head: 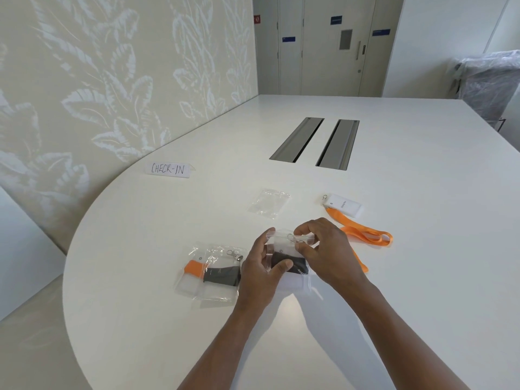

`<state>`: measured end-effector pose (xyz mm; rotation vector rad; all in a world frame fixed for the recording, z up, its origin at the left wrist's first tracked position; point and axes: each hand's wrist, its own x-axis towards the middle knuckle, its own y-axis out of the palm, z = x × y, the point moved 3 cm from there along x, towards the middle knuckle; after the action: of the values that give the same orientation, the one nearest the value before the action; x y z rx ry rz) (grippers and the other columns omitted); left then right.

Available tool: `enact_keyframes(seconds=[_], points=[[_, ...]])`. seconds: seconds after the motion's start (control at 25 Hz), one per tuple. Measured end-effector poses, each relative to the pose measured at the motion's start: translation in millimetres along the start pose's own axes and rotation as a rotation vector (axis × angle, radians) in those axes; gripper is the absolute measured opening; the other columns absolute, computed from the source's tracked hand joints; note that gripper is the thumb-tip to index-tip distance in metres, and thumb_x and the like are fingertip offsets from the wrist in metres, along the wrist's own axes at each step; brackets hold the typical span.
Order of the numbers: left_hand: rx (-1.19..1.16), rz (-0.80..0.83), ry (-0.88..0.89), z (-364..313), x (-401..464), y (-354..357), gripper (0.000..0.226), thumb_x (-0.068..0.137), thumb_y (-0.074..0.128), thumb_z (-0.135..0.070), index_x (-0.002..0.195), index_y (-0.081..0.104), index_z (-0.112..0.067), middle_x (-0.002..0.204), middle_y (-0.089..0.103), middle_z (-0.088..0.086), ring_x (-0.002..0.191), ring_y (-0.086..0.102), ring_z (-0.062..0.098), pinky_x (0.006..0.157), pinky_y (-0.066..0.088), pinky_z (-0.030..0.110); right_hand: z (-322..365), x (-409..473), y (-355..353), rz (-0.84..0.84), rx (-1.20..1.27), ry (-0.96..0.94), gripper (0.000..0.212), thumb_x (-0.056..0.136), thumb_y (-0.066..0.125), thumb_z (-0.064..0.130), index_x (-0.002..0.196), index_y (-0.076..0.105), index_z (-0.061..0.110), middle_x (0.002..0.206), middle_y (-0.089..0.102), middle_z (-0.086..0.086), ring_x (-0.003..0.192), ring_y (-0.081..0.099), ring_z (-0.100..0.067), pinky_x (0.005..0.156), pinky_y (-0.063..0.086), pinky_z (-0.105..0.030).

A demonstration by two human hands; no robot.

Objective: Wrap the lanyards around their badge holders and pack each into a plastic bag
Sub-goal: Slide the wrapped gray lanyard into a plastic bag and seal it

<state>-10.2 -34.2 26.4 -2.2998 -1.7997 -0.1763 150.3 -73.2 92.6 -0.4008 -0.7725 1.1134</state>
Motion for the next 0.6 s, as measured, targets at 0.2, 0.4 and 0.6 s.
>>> enact_keyframes(seconds=[0.2,0.4,0.6], points=[[0.016,-0.02,0.021,-2.5,-2.9,0.3,0.07,0.079,0.077,-0.01,0.139,0.054,-0.039,0.12,0.072,-0.006,0.113,0.068,0.016,0.101,0.054,0.033,2.4,5.3,0.1,0.073,0.001,0.042,0.025,0.085,0.075,0.017,0.108,0.072,0.025,0.11,0.063,0.007,0.082,0.058,-0.002,0.068,0.039,-0.005],[0.027,-0.027,0.016,-2.8,-3.6,0.4,0.069,0.079,0.073,-0.01,0.139,0.053,-0.038,0.117,0.072,-0.002,0.112,0.069,0.019,0.103,0.053,0.044,9.3,3.9,0.1,0.087,-0.002,0.005,0.025,0.084,0.073,0.014,0.104,0.072,0.03,0.108,0.063,0.006,0.091,0.058,-0.006,0.07,0.037,-0.002],[0.061,-0.024,0.008,-3.8,-4.2,1.7,0.068,0.083,0.073,-0.004,0.142,0.052,-0.03,0.119,0.072,-0.003,0.112,0.068,0.017,0.102,0.053,0.046,13.6,-0.6,0.2,0.056,-0.079,-0.071,0.028,0.084,0.071,0.011,0.106,0.073,0.026,0.107,0.065,0.004,0.091,0.062,-0.014,0.077,0.049,-0.023]])
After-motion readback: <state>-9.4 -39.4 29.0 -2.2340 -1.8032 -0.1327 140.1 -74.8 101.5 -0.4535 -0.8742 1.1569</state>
